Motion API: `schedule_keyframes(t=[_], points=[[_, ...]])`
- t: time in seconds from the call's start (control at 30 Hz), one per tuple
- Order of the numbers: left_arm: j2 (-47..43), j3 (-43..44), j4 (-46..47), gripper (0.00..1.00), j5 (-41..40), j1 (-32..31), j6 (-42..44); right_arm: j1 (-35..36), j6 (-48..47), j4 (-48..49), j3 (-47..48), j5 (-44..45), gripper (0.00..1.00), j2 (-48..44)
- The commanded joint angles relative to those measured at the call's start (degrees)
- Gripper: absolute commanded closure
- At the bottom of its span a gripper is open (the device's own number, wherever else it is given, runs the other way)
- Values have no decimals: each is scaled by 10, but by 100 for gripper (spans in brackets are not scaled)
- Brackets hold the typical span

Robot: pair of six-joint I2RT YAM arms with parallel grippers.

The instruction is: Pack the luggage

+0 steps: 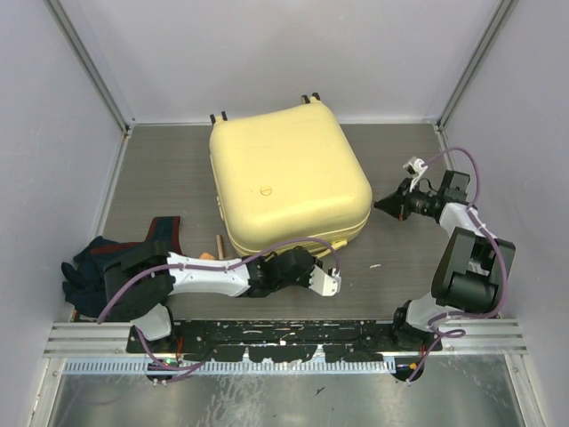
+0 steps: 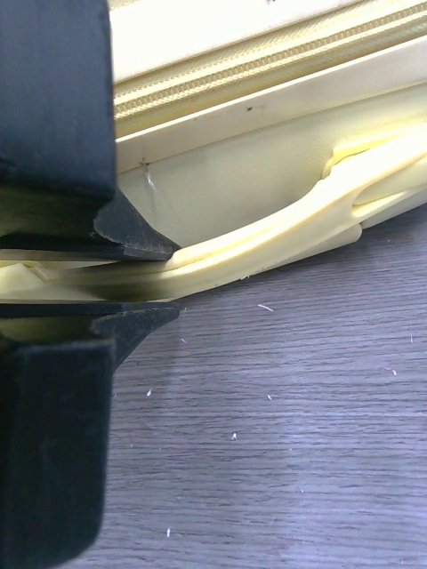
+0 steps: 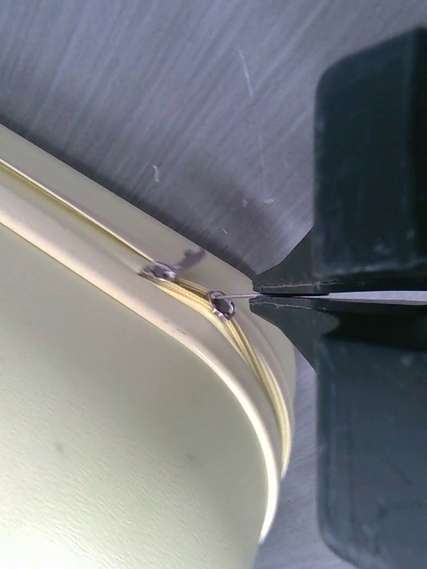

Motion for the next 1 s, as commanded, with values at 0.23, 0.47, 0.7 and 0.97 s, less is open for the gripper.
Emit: schedule_keyframes(t=[0.23, 0.47, 0.7, 0.97], points=[[27, -30, -205, 100, 67, 12, 35, 51, 113, 247, 59, 84, 99, 57], [-3, 56, -205, 78, 11, 8, -7, 52, 122, 241, 15, 74, 99, 17], [-67, 95, -184, 25, -10, -42, 16, 53, 115, 194, 8, 86, 57, -19], [-139, 182, -256, 1, 3, -44, -76, 43, 139, 170, 45, 121, 18, -35]])
